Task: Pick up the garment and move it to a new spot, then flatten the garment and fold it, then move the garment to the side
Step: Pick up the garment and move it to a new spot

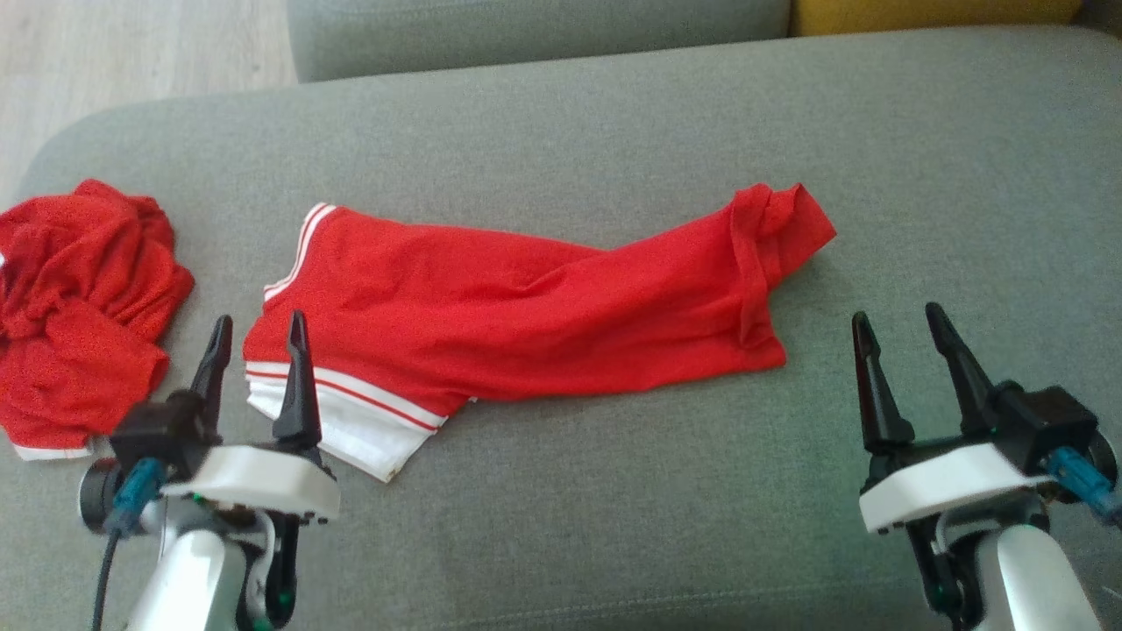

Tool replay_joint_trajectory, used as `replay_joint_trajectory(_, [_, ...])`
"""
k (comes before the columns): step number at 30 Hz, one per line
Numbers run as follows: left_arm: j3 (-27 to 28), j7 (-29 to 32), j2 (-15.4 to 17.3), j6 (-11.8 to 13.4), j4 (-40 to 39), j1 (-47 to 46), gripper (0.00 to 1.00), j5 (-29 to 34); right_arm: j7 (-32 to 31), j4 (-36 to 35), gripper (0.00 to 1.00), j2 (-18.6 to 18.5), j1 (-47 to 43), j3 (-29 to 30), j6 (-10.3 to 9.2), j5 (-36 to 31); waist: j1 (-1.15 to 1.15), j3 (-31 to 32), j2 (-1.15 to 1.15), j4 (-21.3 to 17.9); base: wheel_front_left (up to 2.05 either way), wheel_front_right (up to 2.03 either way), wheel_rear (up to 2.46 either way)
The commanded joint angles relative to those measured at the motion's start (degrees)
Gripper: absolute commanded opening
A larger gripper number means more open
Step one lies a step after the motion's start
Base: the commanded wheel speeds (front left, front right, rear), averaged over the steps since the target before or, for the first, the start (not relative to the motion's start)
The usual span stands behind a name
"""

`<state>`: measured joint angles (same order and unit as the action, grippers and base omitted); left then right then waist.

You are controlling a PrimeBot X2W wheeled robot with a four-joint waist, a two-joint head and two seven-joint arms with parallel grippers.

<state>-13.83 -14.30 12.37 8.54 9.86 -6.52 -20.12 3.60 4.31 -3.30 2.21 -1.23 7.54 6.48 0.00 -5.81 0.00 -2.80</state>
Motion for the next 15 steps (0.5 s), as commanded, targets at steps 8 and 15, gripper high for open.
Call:
replay_joint_trajectory(8, [2.9, -0.7, 0.1, -1.0, -1.7, 1.0, 1.00, 1.6, -0.2, -2.0, 1.00, -0.9, -1.1, -1.0, -0.05, 0.1, 0.00, 2.3, 0.00, -0.3, 0.00, 0.00, 0.00])
replay_joint_trajectory(15, [3.0, -0.7, -0.3, -1.5, -1.5, 1.6, 1.00, 2.3, -0.5, -2.3, 1.00, -0.8, -1.5, -0.9, -0.05, 0.2, 0.00, 2.5, 0.00, -0.5, 0.00, 0.00, 0.00])
